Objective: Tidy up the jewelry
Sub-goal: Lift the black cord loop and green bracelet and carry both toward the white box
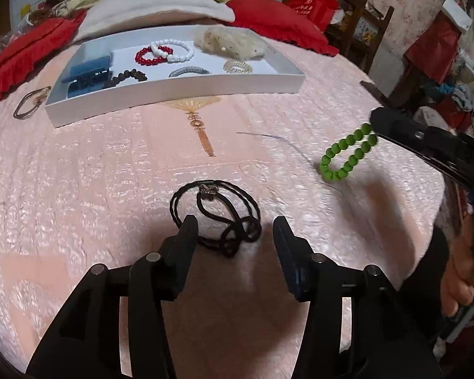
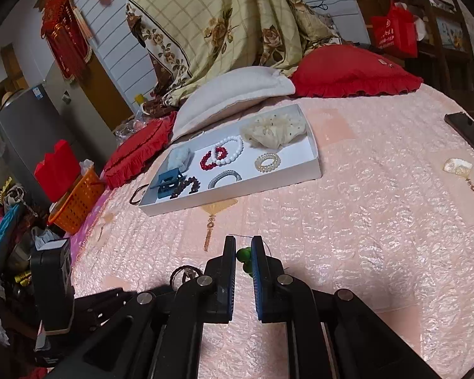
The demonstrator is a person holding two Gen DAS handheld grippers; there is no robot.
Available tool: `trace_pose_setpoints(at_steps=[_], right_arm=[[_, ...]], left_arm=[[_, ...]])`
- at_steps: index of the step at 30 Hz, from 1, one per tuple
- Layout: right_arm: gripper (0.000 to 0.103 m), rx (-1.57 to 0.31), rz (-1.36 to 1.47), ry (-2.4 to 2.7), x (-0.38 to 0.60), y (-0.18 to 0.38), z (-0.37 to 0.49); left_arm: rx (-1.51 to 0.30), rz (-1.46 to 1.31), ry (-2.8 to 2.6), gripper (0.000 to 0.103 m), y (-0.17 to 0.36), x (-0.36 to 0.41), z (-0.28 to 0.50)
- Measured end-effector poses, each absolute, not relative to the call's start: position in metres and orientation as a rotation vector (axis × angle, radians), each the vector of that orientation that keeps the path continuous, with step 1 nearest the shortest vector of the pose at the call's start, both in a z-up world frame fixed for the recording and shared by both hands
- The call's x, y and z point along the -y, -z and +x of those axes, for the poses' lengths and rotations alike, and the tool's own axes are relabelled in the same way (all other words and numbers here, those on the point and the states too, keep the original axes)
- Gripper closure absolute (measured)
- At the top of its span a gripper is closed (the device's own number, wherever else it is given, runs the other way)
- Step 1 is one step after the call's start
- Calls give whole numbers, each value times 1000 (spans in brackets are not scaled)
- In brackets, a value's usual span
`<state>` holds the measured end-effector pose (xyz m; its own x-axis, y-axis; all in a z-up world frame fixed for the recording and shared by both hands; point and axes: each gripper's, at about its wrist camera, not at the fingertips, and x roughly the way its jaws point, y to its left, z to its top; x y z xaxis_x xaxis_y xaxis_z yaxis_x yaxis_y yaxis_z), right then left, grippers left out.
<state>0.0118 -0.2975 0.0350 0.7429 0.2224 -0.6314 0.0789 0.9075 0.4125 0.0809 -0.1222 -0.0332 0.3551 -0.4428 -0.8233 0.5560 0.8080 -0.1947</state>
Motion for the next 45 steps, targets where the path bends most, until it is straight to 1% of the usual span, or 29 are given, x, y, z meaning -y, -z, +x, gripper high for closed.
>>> trace_pose_setpoints(at_steps=[6, 7, 8, 9, 10, 15, 25, 33, 40, 45], right_arm=[[94, -744, 448, -81, 299, -29, 14], [94, -745, 448, -81, 298, -29, 14], [94, -746, 448, -81, 298, -28, 14], [94, -747, 449, -82, 299, -28, 14], [94, -747, 449, -81, 299, -28, 14], [94, -733, 452, -80, 300, -33, 11], [94, -713, 450, -104, 296, -45, 7], [94, -684, 432, -123, 288, -66, -1], [94, -671, 390, -131, 278, -80, -7], [94, -658, 352, -138, 273, -93, -9]], left_arm=[[-989, 216, 606, 55, 38, 139, 75], [-982, 236, 594, 68, 38, 141, 74], [-968, 259, 578, 84, 38, 144, 71], [-970, 263, 570, 94, 38, 144, 72], [-984, 242, 571, 96, 38, 141, 74], [-1019, 87, 579, 96, 25, 115, 82], [-943, -62, 568, 97, -28, 73, 77], [-845, -10, 521, 96, -62, 64, 57], [-778, 74, 419, 96, -75, 57, 48], [-765, 75, 356, 96, -81, 43, 49]])
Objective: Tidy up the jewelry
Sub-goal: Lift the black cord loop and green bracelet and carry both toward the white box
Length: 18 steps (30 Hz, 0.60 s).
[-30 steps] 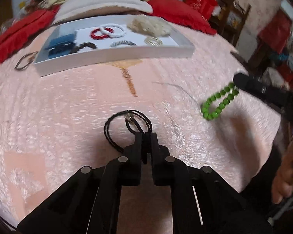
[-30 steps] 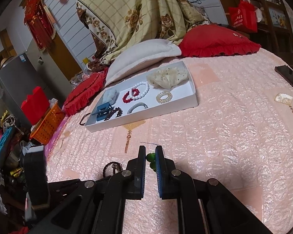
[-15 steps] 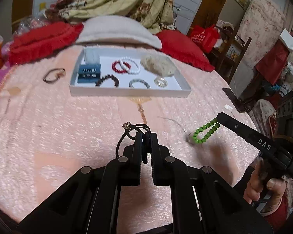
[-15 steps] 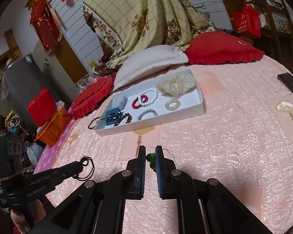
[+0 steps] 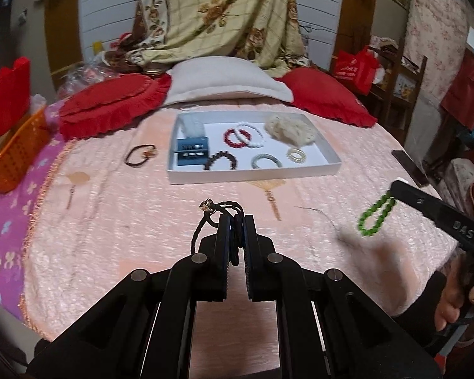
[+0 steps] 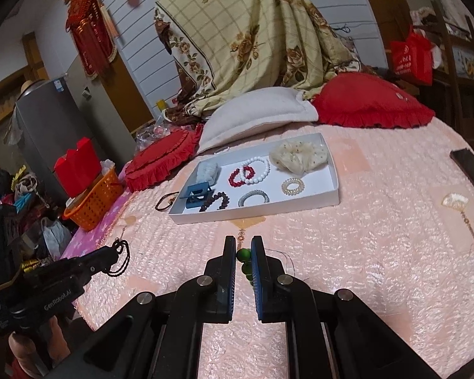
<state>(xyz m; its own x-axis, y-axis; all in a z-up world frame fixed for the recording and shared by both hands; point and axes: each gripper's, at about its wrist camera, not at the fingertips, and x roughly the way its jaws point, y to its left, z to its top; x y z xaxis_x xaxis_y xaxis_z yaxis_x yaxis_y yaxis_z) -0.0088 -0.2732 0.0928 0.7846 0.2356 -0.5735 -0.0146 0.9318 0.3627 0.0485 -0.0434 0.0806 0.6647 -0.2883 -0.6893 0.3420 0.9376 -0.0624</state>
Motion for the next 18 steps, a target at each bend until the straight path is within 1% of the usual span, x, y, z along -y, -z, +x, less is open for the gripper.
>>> trace_pose_setpoints(at_steps=[9, 18], right_arm=[[94, -640, 295, -142, 267, -111, -8], [94, -638, 259, -134, 264, -122, 10]], left_arm=[[-750, 118, 261, 96, -87, 32, 50], [-767, 186, 186, 96, -79, 29, 66]])
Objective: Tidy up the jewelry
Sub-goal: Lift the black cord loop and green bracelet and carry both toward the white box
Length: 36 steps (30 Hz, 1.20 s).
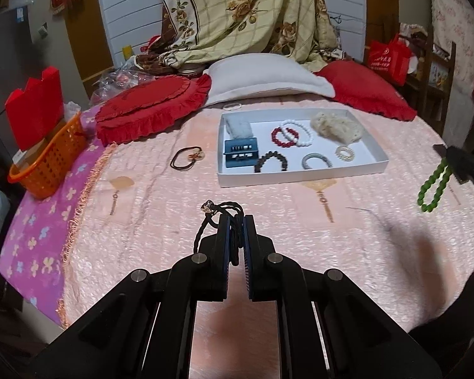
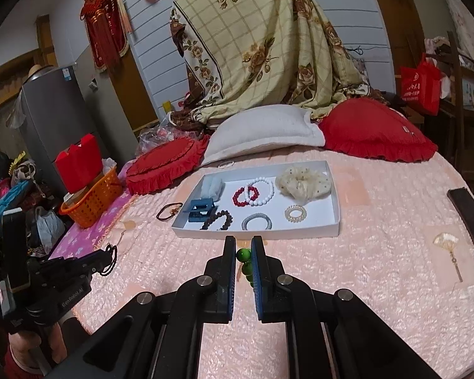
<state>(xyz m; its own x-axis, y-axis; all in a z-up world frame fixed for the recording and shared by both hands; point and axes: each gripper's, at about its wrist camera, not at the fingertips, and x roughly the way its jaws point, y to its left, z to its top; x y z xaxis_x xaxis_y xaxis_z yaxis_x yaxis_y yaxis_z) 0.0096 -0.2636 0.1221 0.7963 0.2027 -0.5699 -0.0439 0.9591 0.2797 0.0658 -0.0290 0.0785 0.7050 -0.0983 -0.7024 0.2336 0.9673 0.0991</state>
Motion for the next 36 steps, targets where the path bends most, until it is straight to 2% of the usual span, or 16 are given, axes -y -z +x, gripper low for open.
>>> trace_pose_setpoints(at_steps=[36], right_arm=[[94, -692, 259, -75, 294, -96, 99]], left_arm=[[-818, 301, 206, 96, -50, 74, 143]])
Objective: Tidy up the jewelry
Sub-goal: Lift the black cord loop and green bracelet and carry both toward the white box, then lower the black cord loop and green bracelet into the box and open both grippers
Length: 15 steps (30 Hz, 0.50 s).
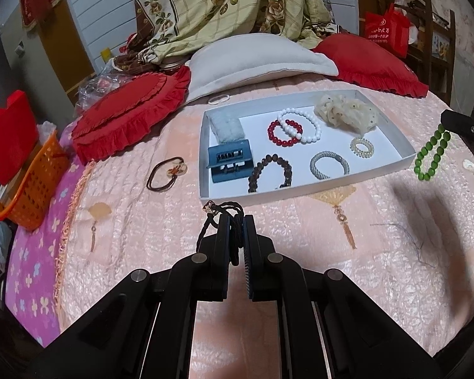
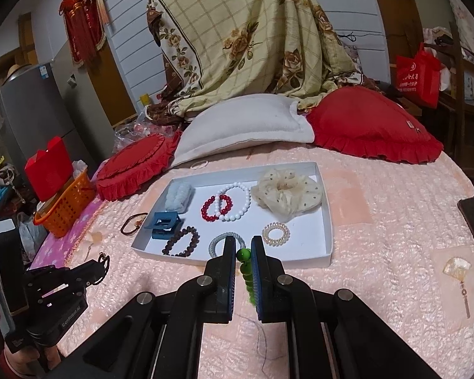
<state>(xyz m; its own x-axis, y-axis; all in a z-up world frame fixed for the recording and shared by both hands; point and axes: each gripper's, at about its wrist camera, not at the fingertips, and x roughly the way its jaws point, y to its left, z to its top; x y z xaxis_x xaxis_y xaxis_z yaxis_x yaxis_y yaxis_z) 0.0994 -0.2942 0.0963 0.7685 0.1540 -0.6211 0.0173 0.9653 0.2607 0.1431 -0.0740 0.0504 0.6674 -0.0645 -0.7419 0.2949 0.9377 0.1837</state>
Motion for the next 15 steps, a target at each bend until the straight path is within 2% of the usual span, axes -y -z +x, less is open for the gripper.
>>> trace_pose_setpoints(at_steps=[15], right_arm=[[94, -703, 237, -51, 307, -98, 143]], left_arm=[[-793, 347, 236, 96, -62, 101, 188]])
